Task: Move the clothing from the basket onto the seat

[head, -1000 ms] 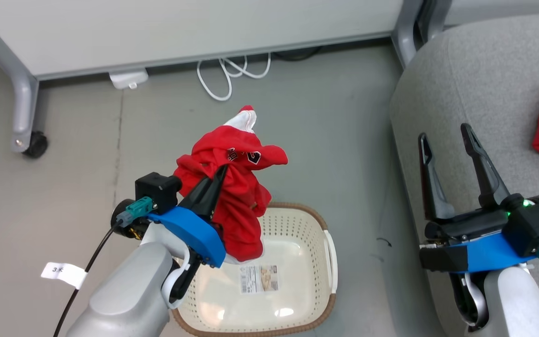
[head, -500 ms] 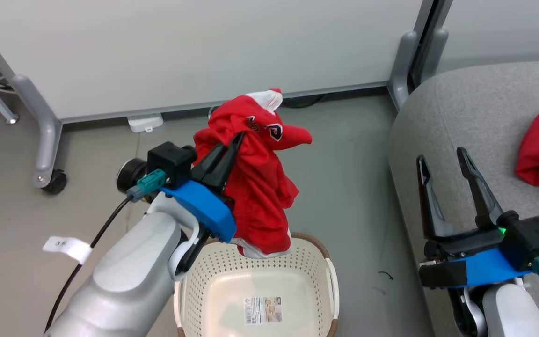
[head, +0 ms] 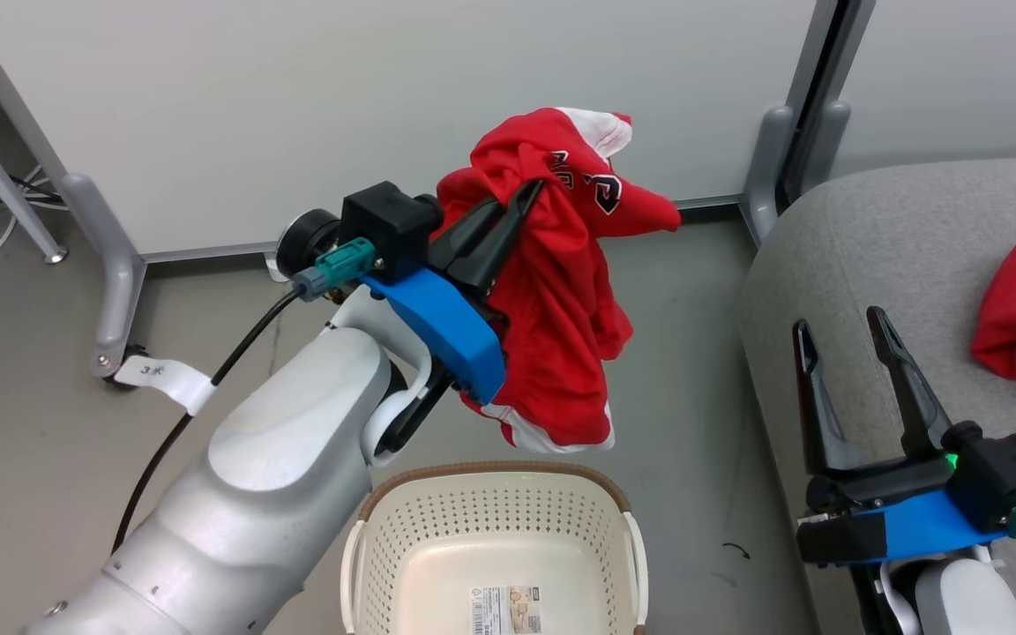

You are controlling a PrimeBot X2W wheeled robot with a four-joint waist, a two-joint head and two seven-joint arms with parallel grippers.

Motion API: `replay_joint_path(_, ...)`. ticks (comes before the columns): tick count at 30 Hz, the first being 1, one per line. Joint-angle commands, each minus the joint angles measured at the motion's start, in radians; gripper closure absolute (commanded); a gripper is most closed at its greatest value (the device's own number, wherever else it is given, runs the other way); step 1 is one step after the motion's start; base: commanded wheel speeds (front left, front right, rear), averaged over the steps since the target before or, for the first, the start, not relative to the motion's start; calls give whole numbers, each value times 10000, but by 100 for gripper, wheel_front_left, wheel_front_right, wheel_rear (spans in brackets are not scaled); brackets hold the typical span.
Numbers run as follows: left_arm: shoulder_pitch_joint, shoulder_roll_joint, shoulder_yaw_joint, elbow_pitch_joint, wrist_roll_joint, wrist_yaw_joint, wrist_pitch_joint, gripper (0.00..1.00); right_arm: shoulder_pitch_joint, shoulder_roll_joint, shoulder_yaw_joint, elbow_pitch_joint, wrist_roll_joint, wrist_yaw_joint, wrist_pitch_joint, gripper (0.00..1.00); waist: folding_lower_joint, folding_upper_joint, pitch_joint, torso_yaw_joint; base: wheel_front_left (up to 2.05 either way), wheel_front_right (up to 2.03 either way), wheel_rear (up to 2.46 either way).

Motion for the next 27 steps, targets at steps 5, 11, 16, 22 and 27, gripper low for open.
replay_joint_path(5, -287, -137, -16, -410, -267, 41, 364, 100, 216, 2, 58, -67, 114, 5, -34, 0, 1, -1, -72, 83, 0, 0, 0)
replay_joint_path(11, -219, -148, -90, -743, -325, 169, 590, 100, 71, 2, 270, -190, 125, 5, -32, 0, 1, -1, -81, 93, 0, 0, 0)
replay_joint_path(16, -128, -100, -170, -890, -305, 233, 692, 100, -125, 2, 616, -412, -36, 5, -32, 0, 1, -1, -49, 95, 0, 0, 0)
replay_joint_path(22, -141, -54, -224, -964, -295, 270, 704, 100, -638, 2, 1581, -495, -308, 5, -32, 0, 1, -1, -22, 87, 0, 0, 0)
replay_joint_path(27, -110, -83, -324, -1061, -224, 318, 646, 100, -1313, 0, 2163, -229, -447, 5, -32, 0, 1, -1, 19, 140, 0, 0, 0)
